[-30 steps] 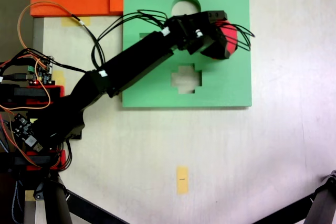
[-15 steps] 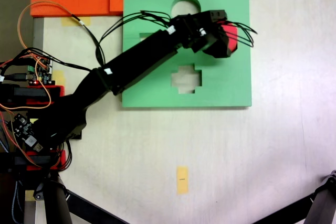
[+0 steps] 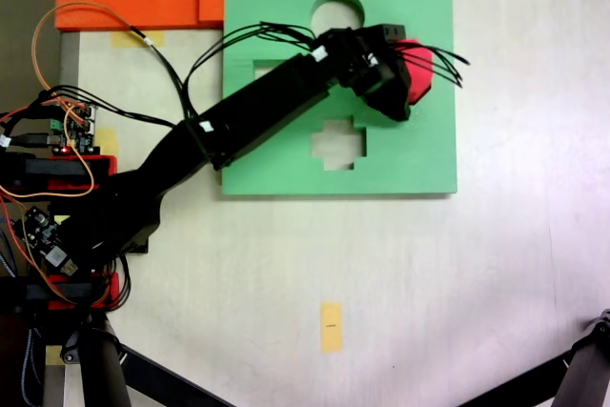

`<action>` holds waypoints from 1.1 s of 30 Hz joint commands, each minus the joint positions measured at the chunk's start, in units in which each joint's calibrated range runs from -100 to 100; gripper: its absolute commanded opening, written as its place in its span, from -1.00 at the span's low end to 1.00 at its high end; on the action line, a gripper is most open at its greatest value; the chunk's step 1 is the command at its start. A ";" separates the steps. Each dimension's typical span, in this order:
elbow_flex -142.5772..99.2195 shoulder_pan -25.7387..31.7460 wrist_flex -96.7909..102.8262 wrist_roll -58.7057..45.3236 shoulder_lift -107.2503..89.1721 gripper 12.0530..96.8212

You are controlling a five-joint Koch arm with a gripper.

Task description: Put the octagonal pillar block into the corresponding hole

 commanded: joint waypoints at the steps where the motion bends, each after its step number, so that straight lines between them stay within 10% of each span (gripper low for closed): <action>1: 1.91 0.00 -1.50 0.44 -6.70 0.66; 17: 1.81 -8.16 -26.44 -18.66 -67.46 0.66; 25: -5.56 -15.09 -26.24 -38.00 -82.68 0.26; 33: -94.80 -16.36 44.24 -50.50 -132.54 0.03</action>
